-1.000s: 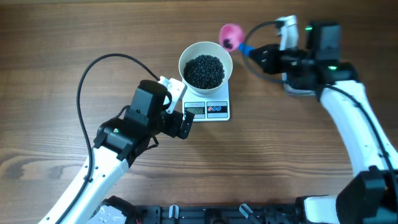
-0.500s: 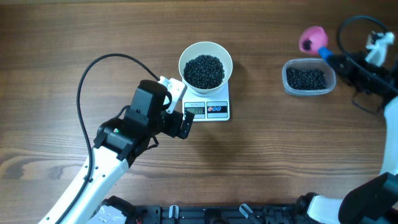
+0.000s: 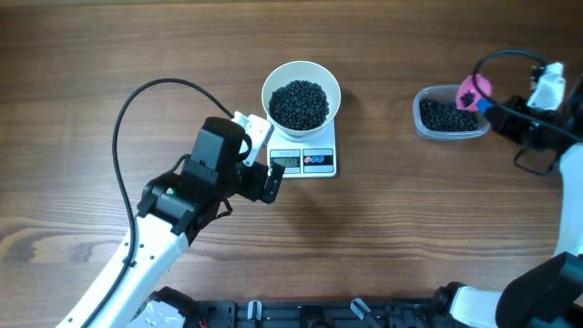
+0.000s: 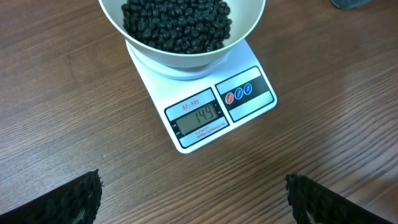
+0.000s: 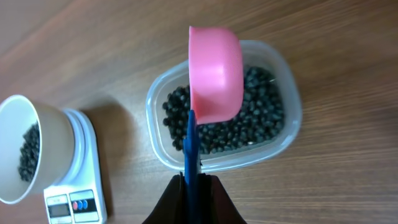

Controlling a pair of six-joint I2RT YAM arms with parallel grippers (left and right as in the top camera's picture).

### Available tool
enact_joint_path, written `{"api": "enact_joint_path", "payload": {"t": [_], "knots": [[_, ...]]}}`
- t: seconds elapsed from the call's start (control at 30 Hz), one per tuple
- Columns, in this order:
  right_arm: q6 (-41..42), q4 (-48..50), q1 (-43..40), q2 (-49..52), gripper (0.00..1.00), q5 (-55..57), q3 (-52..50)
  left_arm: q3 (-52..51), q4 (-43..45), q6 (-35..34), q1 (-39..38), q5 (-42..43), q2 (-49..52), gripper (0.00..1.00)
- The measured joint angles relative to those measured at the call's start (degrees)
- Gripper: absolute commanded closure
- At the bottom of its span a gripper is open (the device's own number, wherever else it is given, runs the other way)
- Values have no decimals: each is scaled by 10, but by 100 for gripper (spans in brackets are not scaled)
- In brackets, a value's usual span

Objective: Scoop item into bowl and weigh 150g on scale
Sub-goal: 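Carry the pink scoop right from the bowl to the bean tub, then dip the scoop into the tub beans and lift a small amount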

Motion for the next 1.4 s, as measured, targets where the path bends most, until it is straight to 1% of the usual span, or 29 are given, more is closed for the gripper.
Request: {"api": "enact_joint_path", "payload": {"t": [0.1, 0.23, 0.27, 0.33, 0.37, 0.43, 0.47, 0.57, 0.6, 0.77, 0.97, 1.23, 1.4], "knots": [[-2, 19, 21, 1, 96, 9, -24, 0, 0, 0, 0, 0, 0, 0], [-2, 28, 24, 20, 96, 11, -54, 0, 0, 0, 0, 0, 0, 0], [-2, 28, 24, 25, 93, 11, -61, 0, 0, 0, 0, 0, 0, 0], [-2, 29, 24, 31, 69, 11, -67, 0, 0, 0, 0, 0, 0, 0], [-1, 31, 24, 31, 52, 15, -67, 0, 0, 0, 0, 0, 0, 0], [-1, 31, 24, 32, 40, 30, -67, 0, 0, 0, 0, 0, 0, 0], [-2, 31, 24, 32, 32, 34, -68, 0, 0, 0, 0, 0, 0, 0], [8, 31, 24, 32, 5, 96, -68, 0, 0, 0, 0, 0, 0, 0], [12, 31, 24, 32, 0, 111, -68, 0, 0, 0, 0, 0, 0, 0], [19, 30, 24, 32, 0, 152, -68, 0, 0, 0, 0, 0, 0, 0], [54, 26, 24, 32, 0, 196, -68, 0, 0, 0, 0, 0, 0, 0], [62, 28, 24, -11, 0, 202, -68, 0, 0, 0, 0, 0, 0, 0], [61, 27, 24, -13, 0, 195, -68, 0, 0, 0, 0, 0, 0, 0]]}}
